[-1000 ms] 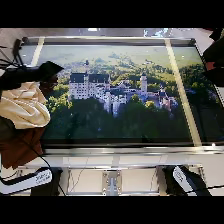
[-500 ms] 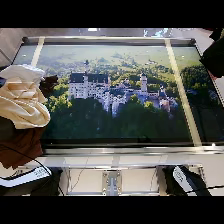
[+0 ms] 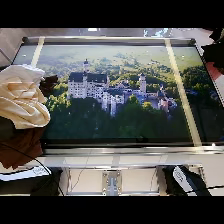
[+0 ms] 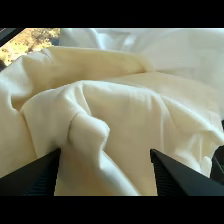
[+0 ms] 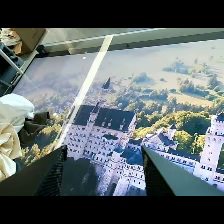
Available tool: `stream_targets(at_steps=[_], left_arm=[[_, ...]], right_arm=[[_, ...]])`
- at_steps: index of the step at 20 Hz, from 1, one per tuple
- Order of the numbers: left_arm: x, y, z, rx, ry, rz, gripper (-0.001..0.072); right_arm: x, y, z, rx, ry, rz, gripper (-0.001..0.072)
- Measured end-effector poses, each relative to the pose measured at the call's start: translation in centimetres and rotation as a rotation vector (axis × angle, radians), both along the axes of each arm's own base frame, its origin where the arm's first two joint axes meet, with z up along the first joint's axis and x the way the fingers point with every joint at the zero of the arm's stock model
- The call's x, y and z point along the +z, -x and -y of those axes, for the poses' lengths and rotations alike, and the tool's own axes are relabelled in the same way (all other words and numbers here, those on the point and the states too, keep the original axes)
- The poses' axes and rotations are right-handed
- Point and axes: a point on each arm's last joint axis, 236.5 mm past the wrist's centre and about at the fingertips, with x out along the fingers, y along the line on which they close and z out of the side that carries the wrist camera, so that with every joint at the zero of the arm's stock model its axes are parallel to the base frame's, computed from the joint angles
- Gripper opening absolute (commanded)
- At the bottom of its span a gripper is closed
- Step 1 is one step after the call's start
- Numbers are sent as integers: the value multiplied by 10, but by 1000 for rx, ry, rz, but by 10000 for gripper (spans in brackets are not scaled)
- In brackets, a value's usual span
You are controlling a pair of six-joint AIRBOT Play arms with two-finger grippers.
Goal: Fold the shirts.
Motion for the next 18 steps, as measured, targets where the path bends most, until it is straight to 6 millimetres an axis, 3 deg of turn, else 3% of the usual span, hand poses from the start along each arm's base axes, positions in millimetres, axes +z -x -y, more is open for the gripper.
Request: stream_targets(at_steps=[1,2,3,6,8,12,14,18], left_arm=[[-7,-1,-3,9,9,-5,529],[-14,-3,-5,20,25,-3,253],[-17,-4,-6,31,42,6,28],[-14,-14,-4,60,98,72,10],[-1,-20,0,75,134,130,10],[53,-23,30,28,164,231,10],[90,-22,66,-53,170,270,9],[160,-16,186,-330,189,324,10]], right_arm=[[1,0,0,0,-2,1,528],[1,0,0,1,-4,2,527],[2,0,0,0,-6,6,527],[4,-1,0,-3,-11,14,528],[8,-2,-1,-3,-25,27,528],[26,-8,2,-29,-67,89,527],[33,-10,3,-37,-88,114,527],[33,-6,-3,-10,-100,108,528]])
